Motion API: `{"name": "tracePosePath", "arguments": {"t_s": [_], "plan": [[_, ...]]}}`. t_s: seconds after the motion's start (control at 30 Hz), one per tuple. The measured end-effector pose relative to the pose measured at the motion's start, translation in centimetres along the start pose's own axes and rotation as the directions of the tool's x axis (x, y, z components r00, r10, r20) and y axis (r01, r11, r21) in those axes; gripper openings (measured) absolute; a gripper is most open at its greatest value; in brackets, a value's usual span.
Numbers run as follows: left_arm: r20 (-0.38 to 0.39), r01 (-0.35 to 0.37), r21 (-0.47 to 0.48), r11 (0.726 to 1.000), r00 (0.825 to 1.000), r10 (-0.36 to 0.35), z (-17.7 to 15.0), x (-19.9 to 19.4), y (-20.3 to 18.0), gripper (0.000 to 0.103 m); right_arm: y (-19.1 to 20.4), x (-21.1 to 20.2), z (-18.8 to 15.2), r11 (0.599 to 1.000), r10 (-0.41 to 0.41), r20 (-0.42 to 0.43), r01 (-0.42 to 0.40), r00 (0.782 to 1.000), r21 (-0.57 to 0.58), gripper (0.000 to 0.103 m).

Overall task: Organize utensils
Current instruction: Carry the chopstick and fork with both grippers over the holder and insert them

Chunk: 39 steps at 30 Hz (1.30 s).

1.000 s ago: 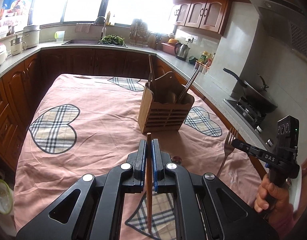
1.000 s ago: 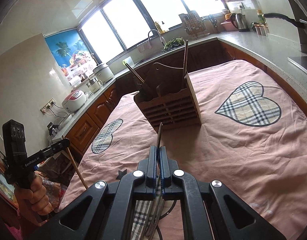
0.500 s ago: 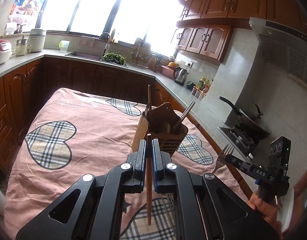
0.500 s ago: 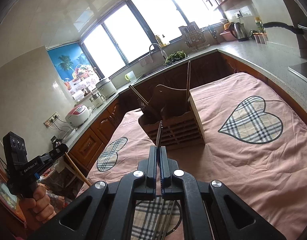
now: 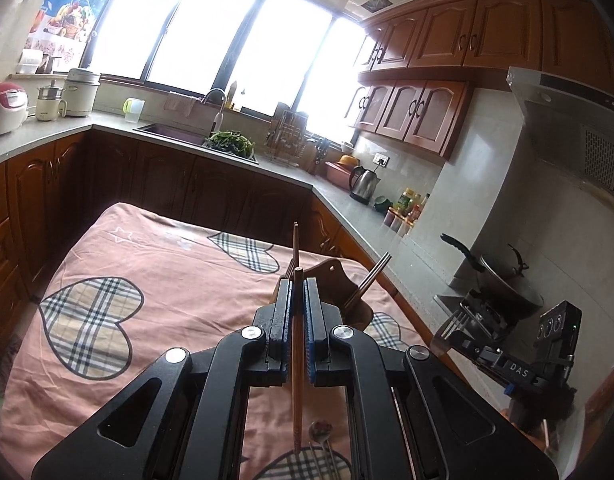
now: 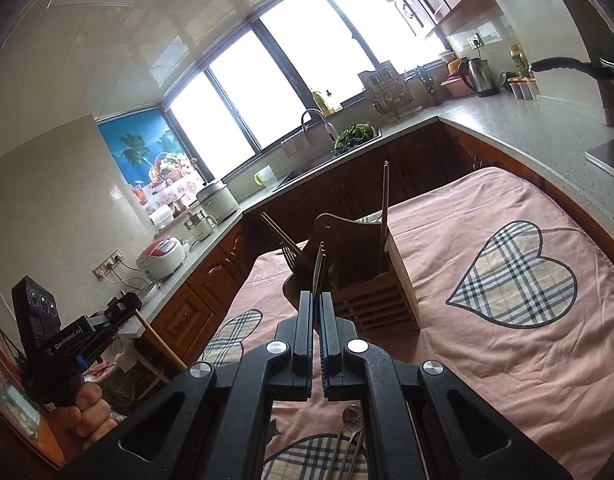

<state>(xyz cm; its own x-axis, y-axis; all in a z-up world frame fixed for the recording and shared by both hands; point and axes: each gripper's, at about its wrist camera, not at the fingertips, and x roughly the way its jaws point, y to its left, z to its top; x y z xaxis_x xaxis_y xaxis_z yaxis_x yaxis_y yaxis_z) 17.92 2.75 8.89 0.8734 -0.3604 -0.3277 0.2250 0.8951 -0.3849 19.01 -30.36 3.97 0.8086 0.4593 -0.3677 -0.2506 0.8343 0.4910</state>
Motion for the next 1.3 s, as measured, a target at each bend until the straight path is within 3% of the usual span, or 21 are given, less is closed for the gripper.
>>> {"name": "tracePosePath", "arguments": {"t_s": [0.43,0.7,0.9,1.07,1.3], "plan": [[0.125,0.041,-0.030,0.999,0.991,-0.037,5.5,4.0,-1.4,0.005,1.4,1.5,6.2,0.999,0.038,0.122,-0.035,0.992,-0.032,0.003],[0.206,0.005,-0.055,0.998,0.979,0.006,7.6,8.6,-1.1,0.005,0.7,4.0,9.8,0.997,0.065,0.191,-0.057,0.979,-0.045,0.002],[0.190,-0.028,-0.080,0.996,0.981,0.043,6.0,12.9,0.5,0.005,-1.0,6.9,10.4,0.997,0.077,0.219,-0.072,0.973,-0.035,0.003],[0.184,-0.050,-0.085,0.995,0.981,0.065,3.7,15.2,1.6,0.005,-3.2,9.4,8.6,0.998,0.069,0.197,-0.067,0.978,-0.015,0.003],[0.110,-0.057,-0.052,0.997,0.992,0.062,1.1,17.7,1.9,0.005,-6.3,11.8,5.8,0.998,0.047,0.154,-0.053,0.987,0.035,0.003]]}}
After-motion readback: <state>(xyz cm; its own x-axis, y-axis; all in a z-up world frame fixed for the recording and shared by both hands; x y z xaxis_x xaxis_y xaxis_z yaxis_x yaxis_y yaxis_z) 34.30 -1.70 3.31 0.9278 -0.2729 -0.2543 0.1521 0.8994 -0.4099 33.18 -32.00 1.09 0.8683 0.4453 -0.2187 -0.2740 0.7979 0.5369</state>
